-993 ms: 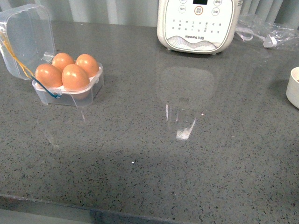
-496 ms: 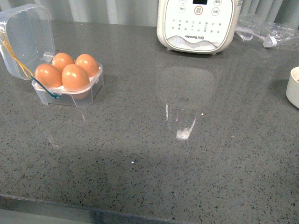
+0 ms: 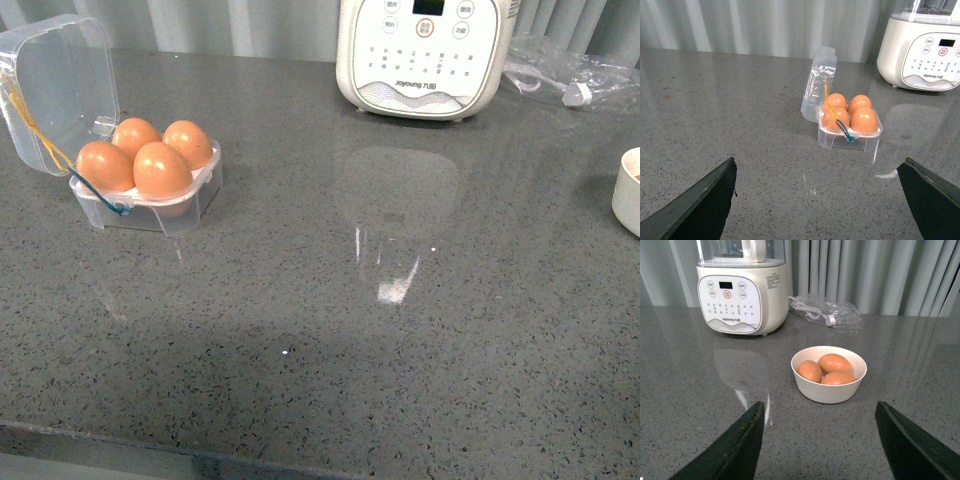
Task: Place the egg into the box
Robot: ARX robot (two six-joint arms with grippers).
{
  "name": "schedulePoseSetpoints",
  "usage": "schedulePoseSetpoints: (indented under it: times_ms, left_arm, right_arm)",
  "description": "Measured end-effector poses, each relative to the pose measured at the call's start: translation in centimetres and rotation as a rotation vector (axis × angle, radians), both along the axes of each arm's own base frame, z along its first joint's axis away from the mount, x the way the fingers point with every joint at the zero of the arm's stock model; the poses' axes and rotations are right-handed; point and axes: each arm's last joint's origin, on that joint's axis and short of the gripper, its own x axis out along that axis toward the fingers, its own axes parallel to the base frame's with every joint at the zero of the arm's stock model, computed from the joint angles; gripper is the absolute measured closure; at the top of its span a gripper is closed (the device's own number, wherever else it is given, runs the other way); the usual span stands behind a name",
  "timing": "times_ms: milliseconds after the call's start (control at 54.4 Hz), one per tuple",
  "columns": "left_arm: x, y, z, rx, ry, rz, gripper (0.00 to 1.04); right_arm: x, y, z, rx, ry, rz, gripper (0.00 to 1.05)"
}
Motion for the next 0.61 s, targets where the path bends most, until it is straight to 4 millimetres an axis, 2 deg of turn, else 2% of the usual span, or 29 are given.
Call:
schedulePoseSetpoints:
  times_ms: [74,147,533,607]
  left_arm:
    - [0.00,0.00,0.00,0.000,0.000,0.000,0.07]
    - [0.00,0.00,0.00,0.000,0.000,0.000,0.07]
    - [0.01,0.01,-0.01,-0.002,0.003,0.003,0.07]
    - [0.22,0.17,-0.34,-0.029,0.354,0.105,0.07]
  right_arm:
    - [0.00,0.00,0.00,0.000,0.000,0.000,0.18]
    - [0.00,0.00,0.00,0.000,0.000,0.000,0.05]
    - [0.00,0.00,0.00,0.001,0.000,0.000,0.07]
    - [0.00,0.00,0.00,0.001,0.000,0.000,0.07]
